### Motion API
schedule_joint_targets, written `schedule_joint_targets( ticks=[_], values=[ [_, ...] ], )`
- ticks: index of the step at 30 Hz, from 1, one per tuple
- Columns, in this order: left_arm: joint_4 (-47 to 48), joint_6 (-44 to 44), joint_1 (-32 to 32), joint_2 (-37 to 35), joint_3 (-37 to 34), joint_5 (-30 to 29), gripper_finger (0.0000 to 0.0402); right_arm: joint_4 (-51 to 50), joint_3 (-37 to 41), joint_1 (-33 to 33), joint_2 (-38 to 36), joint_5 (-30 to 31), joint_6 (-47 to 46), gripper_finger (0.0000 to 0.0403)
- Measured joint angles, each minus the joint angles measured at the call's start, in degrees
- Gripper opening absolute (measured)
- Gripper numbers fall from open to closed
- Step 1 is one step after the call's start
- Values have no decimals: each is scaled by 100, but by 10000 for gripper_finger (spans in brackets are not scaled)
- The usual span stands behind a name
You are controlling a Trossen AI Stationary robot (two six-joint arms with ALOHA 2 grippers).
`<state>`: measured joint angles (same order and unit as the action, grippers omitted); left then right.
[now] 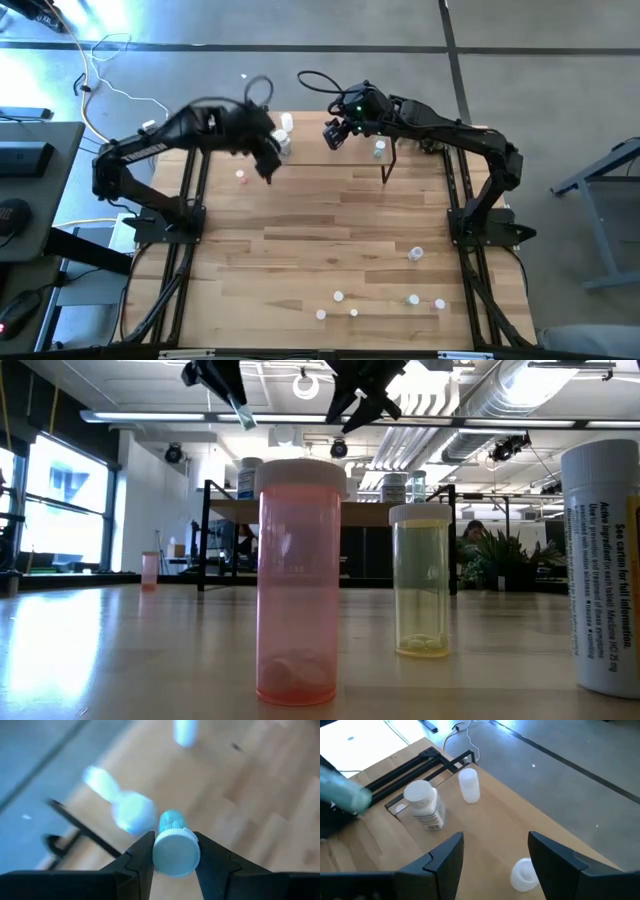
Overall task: Pick and place medicine bottles onto shelf by color
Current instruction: Put the left green transparent pill bottle on the shelf
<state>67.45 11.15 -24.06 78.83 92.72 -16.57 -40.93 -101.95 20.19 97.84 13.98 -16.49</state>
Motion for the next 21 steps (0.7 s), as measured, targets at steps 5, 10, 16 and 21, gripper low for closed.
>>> schedule_joint_targets(
  ticks=[5, 10, 16, 21],
  values=[
    [-125, -613, -754, 4, 233, -196, 111, 0, 0, 151, 0, 0, 0, 213],
    [-126, -790, -1500, 165, 263, -184, 111, 0, 0, 306, 0, -2, 6, 213],
    [-126, -780, -1977, 668, 262, 301, 111, 0, 0, 486, 0, -53, 46, 213],
    [-128, -795, -2138, 1097, 316, 386, 111, 0, 0, 601, 0, -61, 148, 213]
  ],
)
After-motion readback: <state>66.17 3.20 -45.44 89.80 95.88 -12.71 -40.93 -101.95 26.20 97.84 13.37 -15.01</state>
